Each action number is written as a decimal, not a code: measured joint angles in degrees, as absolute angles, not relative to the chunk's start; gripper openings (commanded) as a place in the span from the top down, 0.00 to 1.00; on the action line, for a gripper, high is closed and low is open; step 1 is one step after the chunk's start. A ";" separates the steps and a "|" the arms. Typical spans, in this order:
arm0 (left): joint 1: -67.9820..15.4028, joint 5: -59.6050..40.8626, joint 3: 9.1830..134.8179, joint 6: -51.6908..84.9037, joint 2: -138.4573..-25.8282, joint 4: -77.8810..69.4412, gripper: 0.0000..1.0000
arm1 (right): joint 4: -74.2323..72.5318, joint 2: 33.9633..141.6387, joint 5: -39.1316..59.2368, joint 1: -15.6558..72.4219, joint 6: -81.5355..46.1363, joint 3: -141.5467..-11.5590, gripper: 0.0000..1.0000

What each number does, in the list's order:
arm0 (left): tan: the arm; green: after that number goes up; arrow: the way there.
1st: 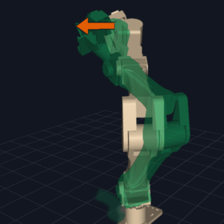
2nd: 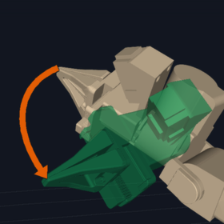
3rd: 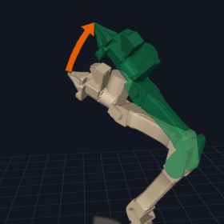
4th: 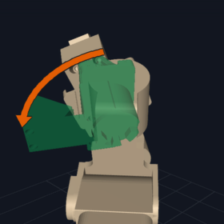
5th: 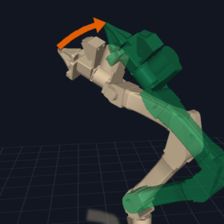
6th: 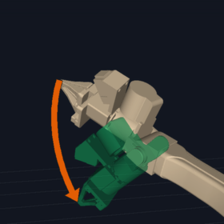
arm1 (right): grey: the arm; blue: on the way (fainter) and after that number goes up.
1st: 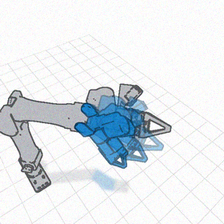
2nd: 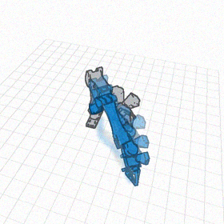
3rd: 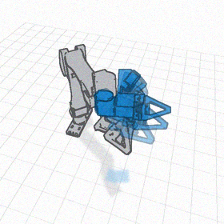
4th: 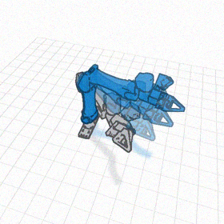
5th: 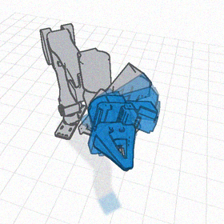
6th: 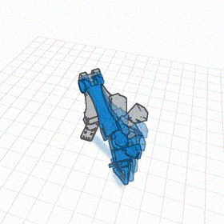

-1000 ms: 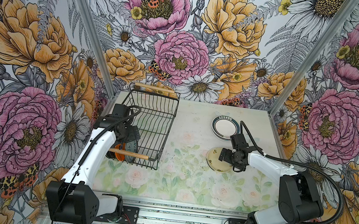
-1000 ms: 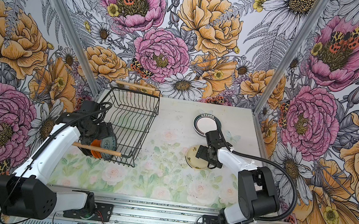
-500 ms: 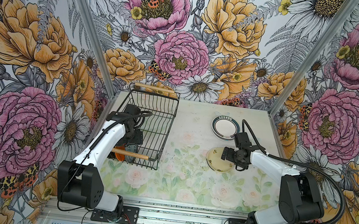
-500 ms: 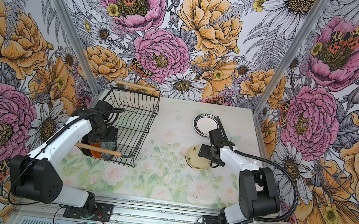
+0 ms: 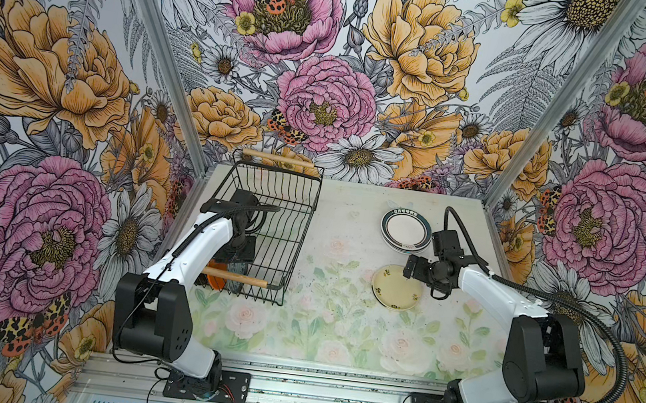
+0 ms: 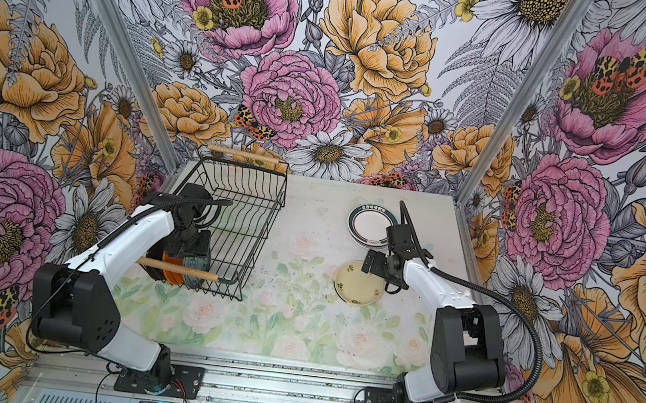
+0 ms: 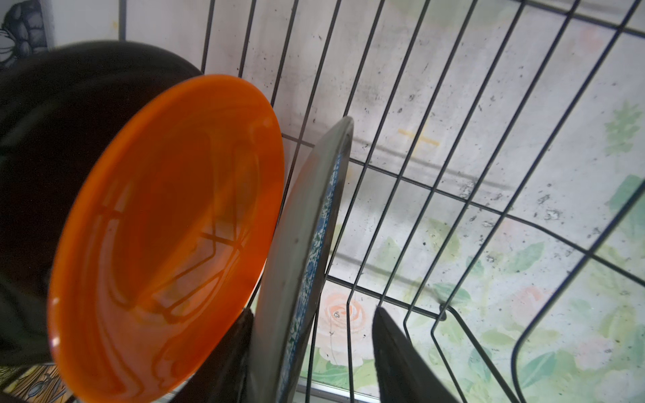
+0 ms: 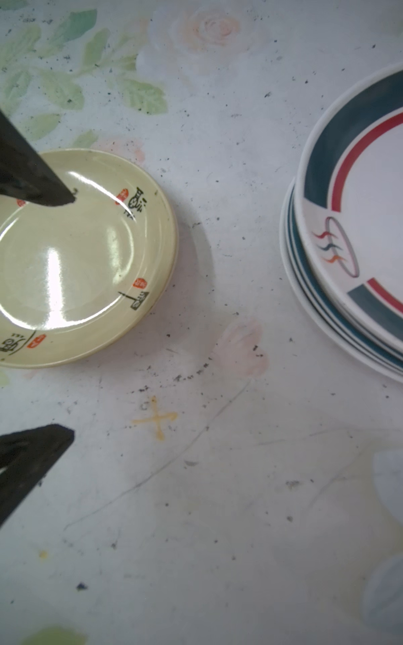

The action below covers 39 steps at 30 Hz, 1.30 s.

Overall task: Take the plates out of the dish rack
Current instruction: 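Grasp the blue-patterned teal plate in the rack with the left gripper while the right rises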

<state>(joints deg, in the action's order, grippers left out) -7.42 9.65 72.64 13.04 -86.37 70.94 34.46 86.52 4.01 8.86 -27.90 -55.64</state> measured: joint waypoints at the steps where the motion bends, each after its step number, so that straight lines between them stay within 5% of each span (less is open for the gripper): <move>1: -7.31 9.69 73.03 13.06 -86.72 71.18 0.51 | 34.46 86.74 4.40 8.71 -27.66 -56.14 0.01; 21: -4.69 12.34 76.95 11.92 -91.05 73.78 0.93 | 34.48 88.23 7.25 6.28 -25.80 -59.16 0.01; 31: -5.21 12.82 80.86 11.86 -93.01 76.29 1.00 | 34.50 88.27 7.40 6.28 -25.82 -59.46 0.01; 39: -6.63 16.91 96.25 9.61 -93.67 80.79 1.00 | 34.46 88.27 7.38 6.28 -25.80 -60.40 0.01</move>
<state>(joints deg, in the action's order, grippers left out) -6.63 16.91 96.25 9.61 -93.67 80.79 34.46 88.27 7.38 6.28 -25.80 -60.40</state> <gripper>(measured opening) 0.112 0.993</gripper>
